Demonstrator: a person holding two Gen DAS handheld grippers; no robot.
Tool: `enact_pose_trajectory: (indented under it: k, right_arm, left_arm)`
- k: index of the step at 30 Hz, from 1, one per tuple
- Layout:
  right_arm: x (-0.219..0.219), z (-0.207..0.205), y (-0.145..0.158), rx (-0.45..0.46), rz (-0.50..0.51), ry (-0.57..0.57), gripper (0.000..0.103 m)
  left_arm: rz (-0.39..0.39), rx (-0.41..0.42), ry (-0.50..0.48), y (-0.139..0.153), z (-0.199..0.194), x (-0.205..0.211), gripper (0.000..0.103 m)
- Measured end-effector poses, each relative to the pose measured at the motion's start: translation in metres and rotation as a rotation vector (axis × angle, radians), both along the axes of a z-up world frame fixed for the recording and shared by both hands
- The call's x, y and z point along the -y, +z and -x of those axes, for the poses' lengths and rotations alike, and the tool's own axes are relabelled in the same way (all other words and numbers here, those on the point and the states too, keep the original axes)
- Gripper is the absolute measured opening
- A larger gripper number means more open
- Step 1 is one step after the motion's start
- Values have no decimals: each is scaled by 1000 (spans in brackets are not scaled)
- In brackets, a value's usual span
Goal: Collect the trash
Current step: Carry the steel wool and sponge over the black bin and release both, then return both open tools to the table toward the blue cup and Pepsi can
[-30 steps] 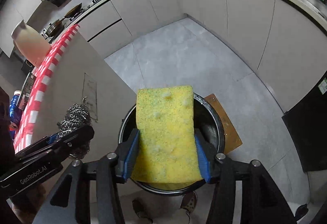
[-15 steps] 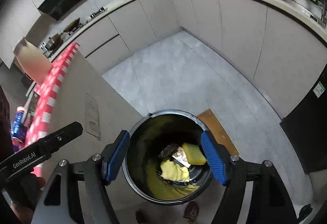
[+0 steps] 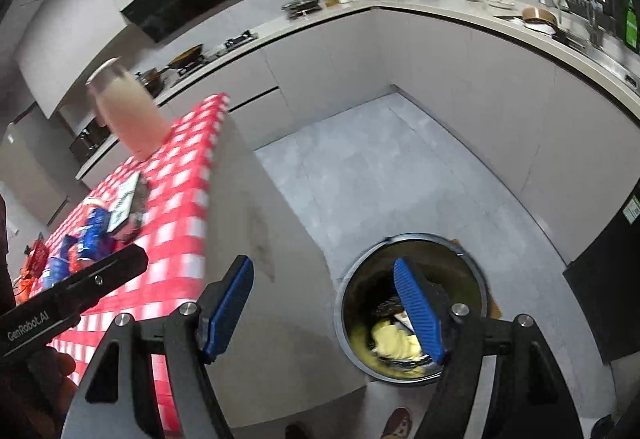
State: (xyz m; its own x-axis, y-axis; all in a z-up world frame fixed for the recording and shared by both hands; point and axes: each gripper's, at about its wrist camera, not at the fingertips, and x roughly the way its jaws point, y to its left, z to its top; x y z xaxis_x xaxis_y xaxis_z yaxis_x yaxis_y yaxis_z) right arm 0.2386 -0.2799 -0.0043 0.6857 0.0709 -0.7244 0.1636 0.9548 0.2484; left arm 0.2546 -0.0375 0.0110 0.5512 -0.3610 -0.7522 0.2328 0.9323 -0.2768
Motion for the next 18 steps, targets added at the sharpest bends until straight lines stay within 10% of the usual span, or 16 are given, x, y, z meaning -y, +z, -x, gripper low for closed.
enact_pose_trajectory:
  k: [18]
  right_arm:
    - [-220,-8,11,48,11,171,75]
  left_arm:
    - [-44,14,197,-6,23,-209,78]
